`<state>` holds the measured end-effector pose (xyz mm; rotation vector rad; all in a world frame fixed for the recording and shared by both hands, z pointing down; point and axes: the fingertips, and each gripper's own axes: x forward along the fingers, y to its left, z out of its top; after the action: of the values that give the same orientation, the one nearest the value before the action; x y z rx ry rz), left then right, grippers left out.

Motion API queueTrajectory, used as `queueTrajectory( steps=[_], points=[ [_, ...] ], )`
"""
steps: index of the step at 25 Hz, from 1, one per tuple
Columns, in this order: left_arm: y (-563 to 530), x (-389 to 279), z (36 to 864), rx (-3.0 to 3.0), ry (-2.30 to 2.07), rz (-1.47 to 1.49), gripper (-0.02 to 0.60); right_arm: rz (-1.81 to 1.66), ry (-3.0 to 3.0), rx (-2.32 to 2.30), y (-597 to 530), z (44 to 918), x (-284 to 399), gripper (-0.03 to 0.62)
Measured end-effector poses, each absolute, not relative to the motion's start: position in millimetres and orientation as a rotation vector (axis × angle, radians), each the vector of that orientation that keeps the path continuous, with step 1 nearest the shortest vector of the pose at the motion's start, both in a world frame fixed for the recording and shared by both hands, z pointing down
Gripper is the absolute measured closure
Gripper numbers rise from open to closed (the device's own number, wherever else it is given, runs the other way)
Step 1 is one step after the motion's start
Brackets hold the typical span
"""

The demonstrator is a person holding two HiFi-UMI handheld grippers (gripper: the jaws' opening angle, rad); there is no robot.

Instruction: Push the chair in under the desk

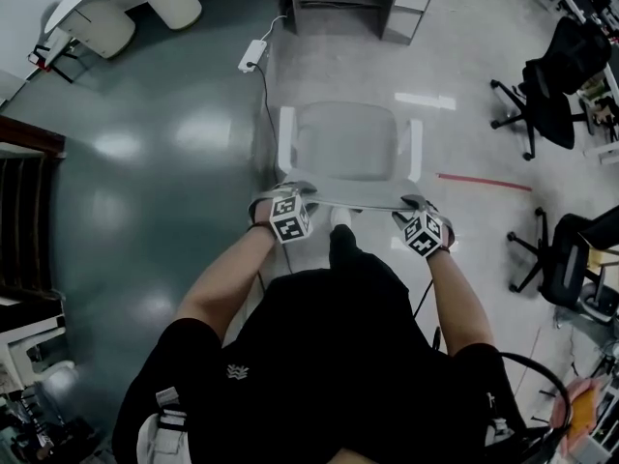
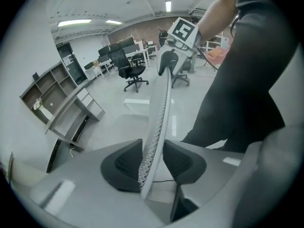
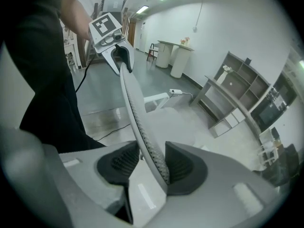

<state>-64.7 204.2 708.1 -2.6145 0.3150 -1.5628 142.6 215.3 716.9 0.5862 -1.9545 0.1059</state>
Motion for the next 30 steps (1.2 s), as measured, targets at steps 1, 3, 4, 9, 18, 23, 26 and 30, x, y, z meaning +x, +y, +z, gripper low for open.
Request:
queueTrajectory(
  steps=[1, 3, 4, 9, 18, 23, 26, 30],
  points=[
    [199.2, -63.4, 708.8, -2.615, 0.316, -1.569, 0.439, 0.114, -1.955, 0.584, 208.9, 717.2, 144.1, 0.421],
    [188.1, -62.5, 711.1, -2.611, 0.324, -1.59, 0.439, 0.123, -1.96, 0.575, 198.0, 718.5, 145.7, 0.421],
    [182.1, -62.6, 712.0, -2.612, 0.331, -1.599, 0.439, 0.125, -1.962, 0.571, 192.8, 719.4, 145.9, 0.421],
    [144.4, -68.4, 713.3, -2.635, 0.397, -1.647, 0.431, 0.102, -1.985, 0.575, 159.6, 720.3, 140.2, 0.422],
    [78.3, -68.6, 709.6, -2.653, 0.489, -1.638, 0.426, 0.055, -2.01, 0.575, 92.0, 716.9, 141.1, 0.424],
    [47.6, -69.0, 707.6, -2.663, 0.513, -1.637, 0.425, 0.039, -2.011, 0.574, 58.4, 715.8, 140.5, 0.424],
    [30.8, -65.5, 707.7, -2.666, 0.502, -1.639, 0.425, 0.049, -2.01, 0.574, 41.6, 715.4, 143.9, 0.424],
    [6.7, -64.9, 706.2, -2.653, 0.463, -1.623, 0.426, 0.056, -2.008, 0.581, 17.4, 714.3, 144.6, 0.424]
  ],
)
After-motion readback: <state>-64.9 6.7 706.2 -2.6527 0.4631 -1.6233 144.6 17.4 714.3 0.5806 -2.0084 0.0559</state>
